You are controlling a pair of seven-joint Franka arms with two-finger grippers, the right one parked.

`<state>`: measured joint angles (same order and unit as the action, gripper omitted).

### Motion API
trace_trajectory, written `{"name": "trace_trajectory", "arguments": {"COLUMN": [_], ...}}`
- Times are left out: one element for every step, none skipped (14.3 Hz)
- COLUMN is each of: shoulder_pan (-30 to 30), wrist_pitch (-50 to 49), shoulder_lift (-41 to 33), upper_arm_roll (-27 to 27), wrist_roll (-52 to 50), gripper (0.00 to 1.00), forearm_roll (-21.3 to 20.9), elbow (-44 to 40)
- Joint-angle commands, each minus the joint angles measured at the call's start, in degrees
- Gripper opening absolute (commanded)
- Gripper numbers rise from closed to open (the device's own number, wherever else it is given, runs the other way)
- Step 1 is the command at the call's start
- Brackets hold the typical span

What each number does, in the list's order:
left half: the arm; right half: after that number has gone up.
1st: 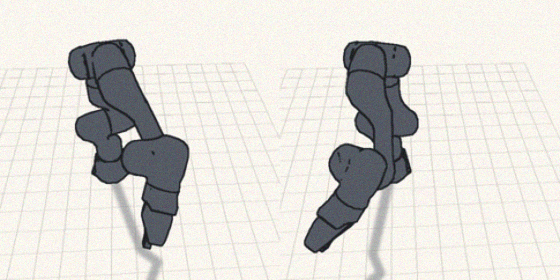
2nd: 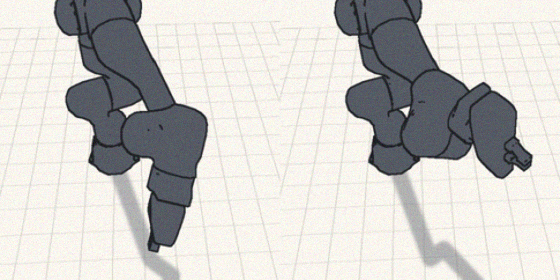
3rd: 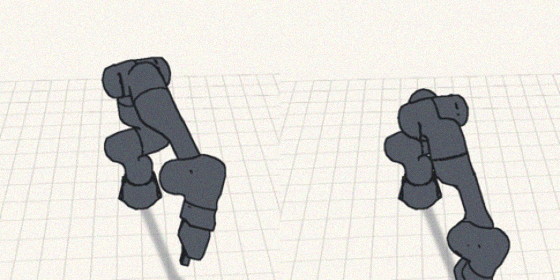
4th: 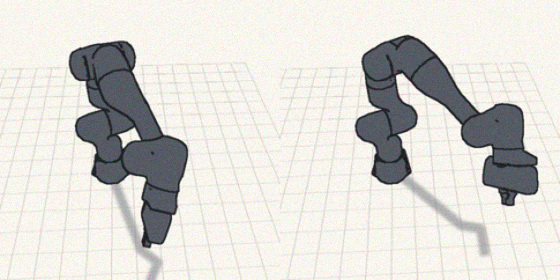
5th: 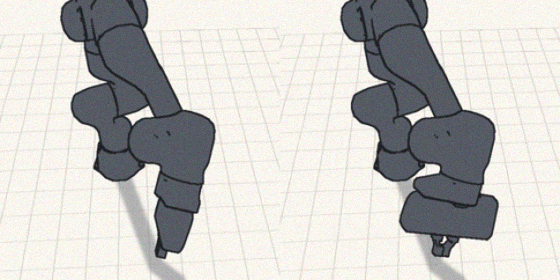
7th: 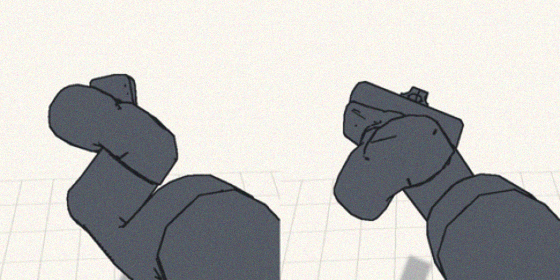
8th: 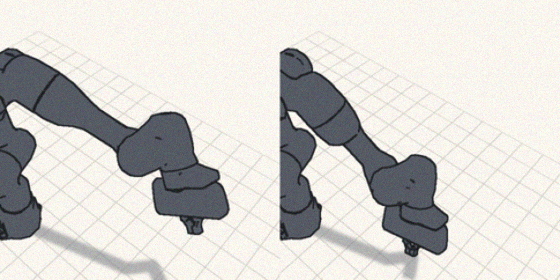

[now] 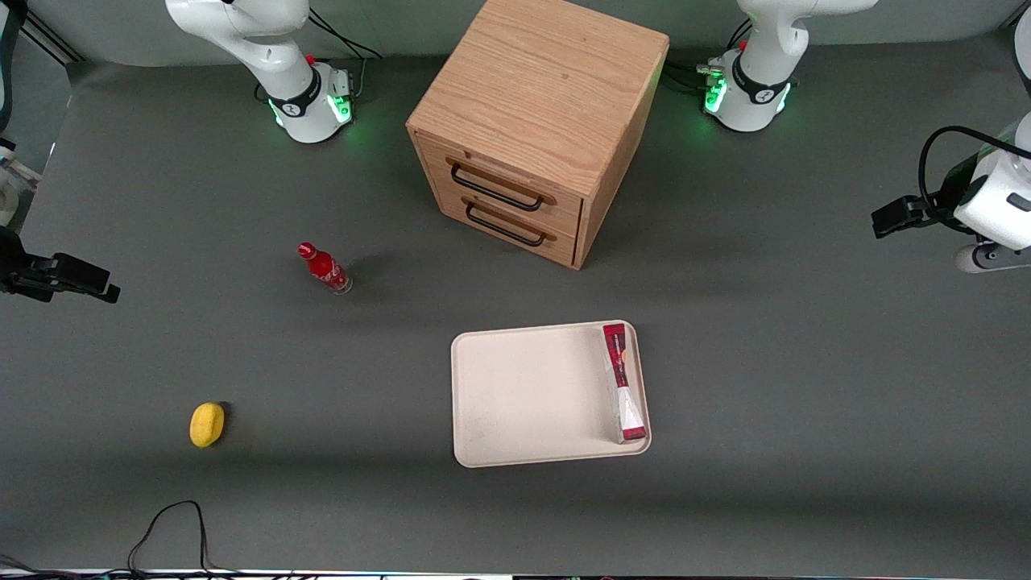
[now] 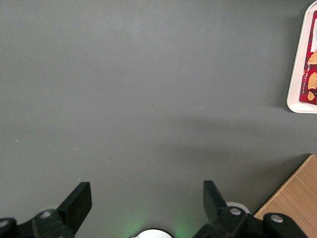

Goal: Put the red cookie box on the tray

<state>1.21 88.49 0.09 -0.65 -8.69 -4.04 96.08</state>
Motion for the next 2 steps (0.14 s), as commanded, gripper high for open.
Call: {"name": "trace_trajectory", "arguments": {"shoulder_pan": [0.46,0.46], "wrist_pitch": [-0.86,-0.77], "shoulder_lift": [0.53,0.7], "upper_arm_roll": [0.04,0.04], "wrist_roll": [-1.07,-1.77], "gripper": [1.0,1.0], "forearm_roll": [-0.53,-0.45], "elbow": [-1.6,-1.6]}}
